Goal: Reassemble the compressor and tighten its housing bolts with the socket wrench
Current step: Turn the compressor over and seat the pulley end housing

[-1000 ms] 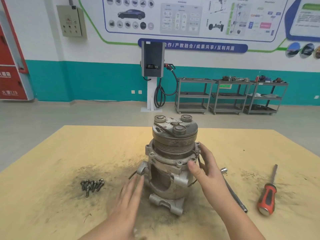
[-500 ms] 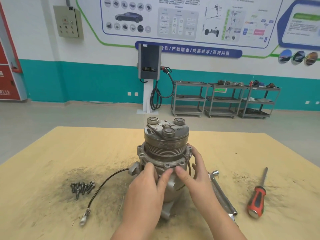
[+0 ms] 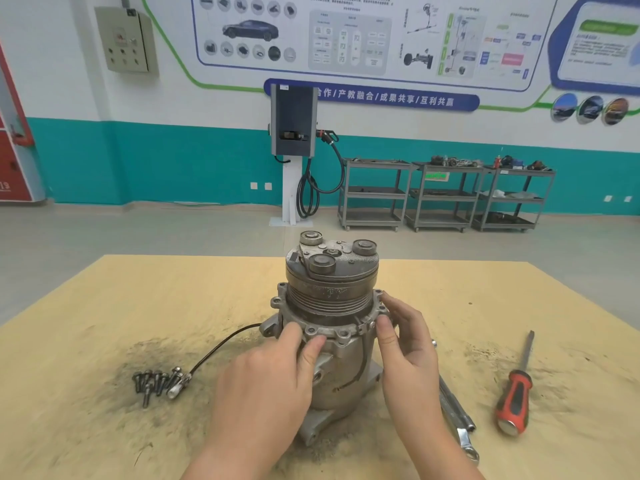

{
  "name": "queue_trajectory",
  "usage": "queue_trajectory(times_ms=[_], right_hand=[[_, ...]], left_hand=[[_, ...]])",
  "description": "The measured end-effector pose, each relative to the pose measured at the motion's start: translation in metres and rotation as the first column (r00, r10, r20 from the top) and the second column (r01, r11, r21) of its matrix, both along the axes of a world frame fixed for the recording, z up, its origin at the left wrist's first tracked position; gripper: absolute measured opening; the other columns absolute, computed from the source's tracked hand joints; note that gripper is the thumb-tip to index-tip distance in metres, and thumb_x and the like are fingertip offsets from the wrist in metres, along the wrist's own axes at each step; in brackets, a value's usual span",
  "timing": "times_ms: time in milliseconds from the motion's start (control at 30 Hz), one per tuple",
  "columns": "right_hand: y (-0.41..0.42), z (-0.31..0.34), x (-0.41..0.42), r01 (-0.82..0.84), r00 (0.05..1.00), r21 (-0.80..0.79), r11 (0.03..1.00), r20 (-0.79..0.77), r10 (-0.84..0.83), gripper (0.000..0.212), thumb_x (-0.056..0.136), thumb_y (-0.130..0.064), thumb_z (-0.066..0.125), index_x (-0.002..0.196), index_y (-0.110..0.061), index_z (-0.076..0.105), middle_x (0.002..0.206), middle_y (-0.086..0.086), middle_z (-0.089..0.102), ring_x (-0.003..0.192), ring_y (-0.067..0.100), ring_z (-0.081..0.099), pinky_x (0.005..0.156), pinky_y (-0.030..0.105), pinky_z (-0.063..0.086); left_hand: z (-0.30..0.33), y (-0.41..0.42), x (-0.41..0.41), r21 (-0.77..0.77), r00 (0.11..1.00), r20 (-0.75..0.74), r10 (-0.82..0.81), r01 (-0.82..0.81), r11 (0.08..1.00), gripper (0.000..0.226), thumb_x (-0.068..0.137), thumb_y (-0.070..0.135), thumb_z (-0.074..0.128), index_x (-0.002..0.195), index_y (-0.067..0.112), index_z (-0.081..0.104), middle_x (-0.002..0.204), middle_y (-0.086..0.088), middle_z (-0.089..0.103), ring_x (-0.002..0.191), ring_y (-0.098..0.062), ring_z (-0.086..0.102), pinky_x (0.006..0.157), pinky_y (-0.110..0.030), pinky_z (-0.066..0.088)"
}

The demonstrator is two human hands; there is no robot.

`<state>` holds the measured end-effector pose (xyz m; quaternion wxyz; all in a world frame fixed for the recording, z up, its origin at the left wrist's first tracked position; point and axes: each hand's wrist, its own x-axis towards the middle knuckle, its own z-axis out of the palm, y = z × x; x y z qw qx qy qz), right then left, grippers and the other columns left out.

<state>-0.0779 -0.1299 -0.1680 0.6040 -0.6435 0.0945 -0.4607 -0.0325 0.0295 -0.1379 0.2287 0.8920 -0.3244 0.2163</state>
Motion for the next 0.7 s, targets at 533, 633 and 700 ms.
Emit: queue_trajectory(times_ms=[533,633,700], right_hand=[[0.016,0.004,-0.002,0.003,0.998,0.170,0.985,0.055,-0.013,0.044,0.075,-0.040,0.065,0.119,-0.037,0.060,0.114,-0.022,0.067,0.106,-0.002,0.061,0.086,0.016,0.051],[0.014,0.000,0.000,-0.118,0.992,0.239,0.964,0.076,0.102,0.047,0.074,-0.032,0.069,0.119,-0.020,0.067,0.114,-0.013,0.071,0.110,-0.001,0.062,0.081,0.008,0.048],[0.017,-0.001,0.001,-0.137,0.988,0.274,0.952,0.107,0.112,0.047,0.073,-0.027,0.069,0.119,-0.017,0.067,0.113,-0.010,0.072,0.109,0.000,0.063,0.079,0.007,0.048]], left_hand=[[-0.028,0.011,0.037,-0.724,0.885,-0.330,-0.329,-0.013,0.690,0.041,0.083,0.068,0.053,0.117,0.046,0.048,0.121,0.027,0.054,0.116,0.007,0.053,0.099,-0.028,0.048],[-0.031,-0.005,0.021,-0.758,0.850,-0.312,-0.424,0.047,0.651,0.053,0.080,0.067,0.059,0.128,0.057,0.039,0.127,0.046,0.048,0.123,0.019,0.044,0.100,-0.010,0.039],[-0.032,-0.011,0.016,-0.783,0.853,-0.308,-0.422,0.025,0.622,0.058,0.076,0.062,0.062,0.128,0.060,0.037,0.130,0.044,0.047,0.127,0.012,0.045,0.108,-0.027,0.041]])
